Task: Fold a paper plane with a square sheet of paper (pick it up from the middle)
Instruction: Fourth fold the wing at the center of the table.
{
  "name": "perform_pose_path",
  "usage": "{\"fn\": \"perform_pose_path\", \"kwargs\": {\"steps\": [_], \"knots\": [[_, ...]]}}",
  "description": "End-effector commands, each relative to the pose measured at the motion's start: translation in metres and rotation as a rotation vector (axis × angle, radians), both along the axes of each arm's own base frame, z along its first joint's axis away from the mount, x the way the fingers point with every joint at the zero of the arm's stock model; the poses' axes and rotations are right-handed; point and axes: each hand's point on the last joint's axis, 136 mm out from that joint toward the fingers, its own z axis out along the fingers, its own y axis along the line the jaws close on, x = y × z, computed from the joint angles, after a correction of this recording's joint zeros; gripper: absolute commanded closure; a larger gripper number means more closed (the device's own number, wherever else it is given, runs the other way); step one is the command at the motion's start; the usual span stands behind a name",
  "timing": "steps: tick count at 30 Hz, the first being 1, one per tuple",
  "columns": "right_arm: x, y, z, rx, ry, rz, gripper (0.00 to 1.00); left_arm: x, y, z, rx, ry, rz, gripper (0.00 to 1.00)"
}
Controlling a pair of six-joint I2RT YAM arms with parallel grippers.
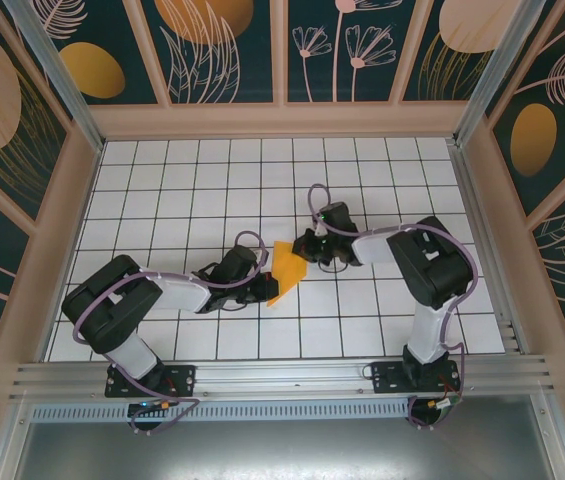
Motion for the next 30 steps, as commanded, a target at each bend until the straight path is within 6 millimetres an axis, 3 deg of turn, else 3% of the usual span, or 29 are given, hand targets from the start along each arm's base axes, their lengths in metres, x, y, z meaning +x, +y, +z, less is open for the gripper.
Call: {"fn": "perform_pose_path", "kwargs": {"steps": [1,6,12,16,20,25,30], "knots": [[0.037,-0.037,-0.013,-0.083,-0.044,-0.107,0.94,-0.032,0.032,-0.037,0.147,0.115,-0.015,0.97],[0.048,-0.033,0.033,-0.055,-0.145,-0.068,0.92,-0.029,0.021,-0.026,0.096,0.102,-0.034,0.96],[0.03,-0.047,0.065,-0.062,-0.195,-0.093,0.87,-0.027,0.004,-0.015,0.039,0.101,-0.078,0.94],[0.001,-0.055,0.06,-0.028,-0.152,-0.119,0.82,-0.026,-0.013,0.002,-0.034,0.101,-0.082,0.91],[-0.026,-0.06,0.051,0.003,-0.098,-0.131,0.73,-0.016,-0.029,0.037,-0.095,0.042,-0.083,0.85],[-0.046,-0.062,0.047,-0.014,-0.069,-0.152,0.64,0.013,-0.003,0.062,0.072,-0.1,0.03,0.75],[-0.059,-0.057,0.041,0.002,-0.033,-0.164,0.56,0.027,0.015,0.065,0.166,-0.157,0.085,0.67]]}}
